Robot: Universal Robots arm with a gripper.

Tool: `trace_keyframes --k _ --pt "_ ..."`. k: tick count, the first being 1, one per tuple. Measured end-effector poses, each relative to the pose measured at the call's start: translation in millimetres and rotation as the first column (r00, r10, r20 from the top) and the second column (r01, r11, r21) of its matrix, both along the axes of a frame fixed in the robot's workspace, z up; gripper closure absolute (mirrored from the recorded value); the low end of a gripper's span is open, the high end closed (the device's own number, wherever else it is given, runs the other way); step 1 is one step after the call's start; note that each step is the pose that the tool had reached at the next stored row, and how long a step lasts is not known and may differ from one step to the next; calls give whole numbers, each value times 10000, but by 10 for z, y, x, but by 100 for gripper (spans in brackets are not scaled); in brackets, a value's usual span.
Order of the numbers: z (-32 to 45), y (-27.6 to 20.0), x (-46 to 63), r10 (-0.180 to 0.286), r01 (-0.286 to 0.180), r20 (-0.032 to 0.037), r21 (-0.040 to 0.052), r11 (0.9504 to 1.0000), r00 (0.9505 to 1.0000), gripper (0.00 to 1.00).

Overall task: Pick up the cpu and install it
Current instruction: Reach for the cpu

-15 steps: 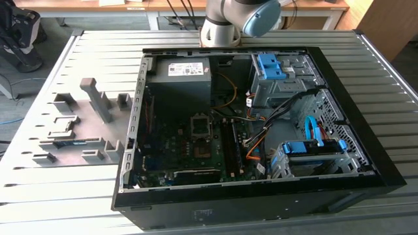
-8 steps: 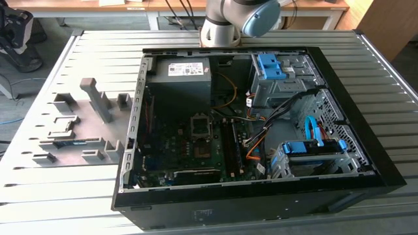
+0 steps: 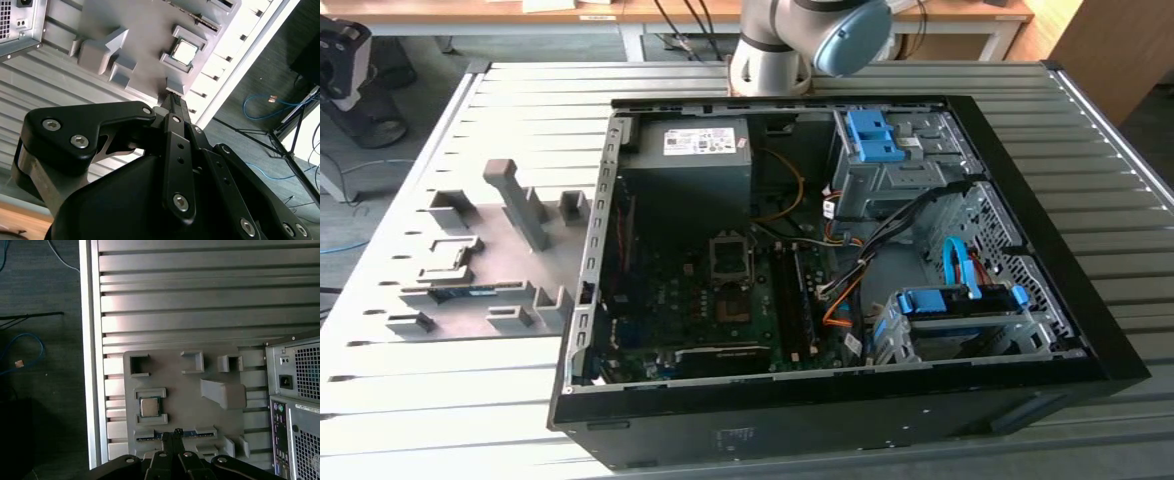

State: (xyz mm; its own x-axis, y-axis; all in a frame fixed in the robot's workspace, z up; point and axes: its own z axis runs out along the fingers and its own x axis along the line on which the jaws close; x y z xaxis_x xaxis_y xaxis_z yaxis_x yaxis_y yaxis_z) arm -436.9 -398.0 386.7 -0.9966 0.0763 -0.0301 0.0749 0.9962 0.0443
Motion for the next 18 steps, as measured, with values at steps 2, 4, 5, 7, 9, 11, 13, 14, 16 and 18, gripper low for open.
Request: trace_keyframes --k 2,4,5,7,9,11,13,14,16,18 --pt "-2 0 -32 0 0 1 1 10000 10000 90" --pt "-3 0 -61 1 -1 1 0 10000 10000 90" --pt "-5 0 -73 1 -1 1 1 10000 10000 90" --pt "-27 0 -80 2 -2 3 2 10000 10000 90" --pt "-50 2 -86 1 -1 1 1 10000 10000 90" --pt "-72 7 -87 1 -1 -2 -2 10000 10000 90" --pt "-100 9 -89 2 -2 2 -2 10000 10000 90" --pt "-116 9 -90 2 -2 2 -1 10000 10000 90" --pt "-152 11 -90 2 -2 1 -2 10000 10000 90" --pt "-188 12 -90 2 -2 1 -2 10000 10000 90"
